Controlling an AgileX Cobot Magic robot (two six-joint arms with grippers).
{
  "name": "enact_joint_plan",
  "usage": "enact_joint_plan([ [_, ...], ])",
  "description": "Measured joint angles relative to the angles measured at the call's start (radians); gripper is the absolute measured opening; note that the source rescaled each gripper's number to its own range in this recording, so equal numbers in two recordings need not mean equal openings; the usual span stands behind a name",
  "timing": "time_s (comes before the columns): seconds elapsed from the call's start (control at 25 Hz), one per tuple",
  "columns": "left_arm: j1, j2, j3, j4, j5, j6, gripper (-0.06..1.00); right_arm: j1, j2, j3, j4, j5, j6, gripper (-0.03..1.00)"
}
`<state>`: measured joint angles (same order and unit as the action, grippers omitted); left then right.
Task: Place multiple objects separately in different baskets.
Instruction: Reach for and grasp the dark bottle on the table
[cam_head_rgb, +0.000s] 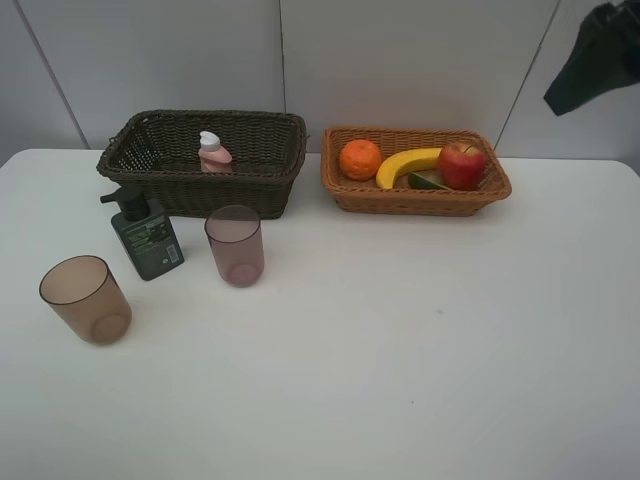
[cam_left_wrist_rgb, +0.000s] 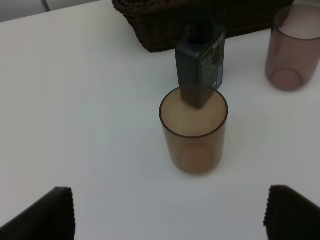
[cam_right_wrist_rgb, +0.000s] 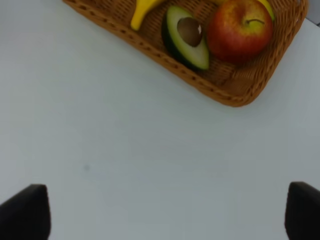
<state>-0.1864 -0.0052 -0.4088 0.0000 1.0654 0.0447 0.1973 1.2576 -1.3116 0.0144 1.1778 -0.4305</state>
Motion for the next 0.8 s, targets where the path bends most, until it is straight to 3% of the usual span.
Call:
enact_joint_plan([
  [0.52, 0.0, 0.0, 0.0, 0.0, 0.0, 0.0, 1.0, 0.0, -0.569, 0.445, 0.006, -0.025, 0.016, 1.0],
  [0.8, 0.0, 0.0, 0.0, 0.0, 0.0, 0.0, 1.0, -0.014, -0.809, 0.641, 0.066, -0.025, 0.066, 1.0],
])
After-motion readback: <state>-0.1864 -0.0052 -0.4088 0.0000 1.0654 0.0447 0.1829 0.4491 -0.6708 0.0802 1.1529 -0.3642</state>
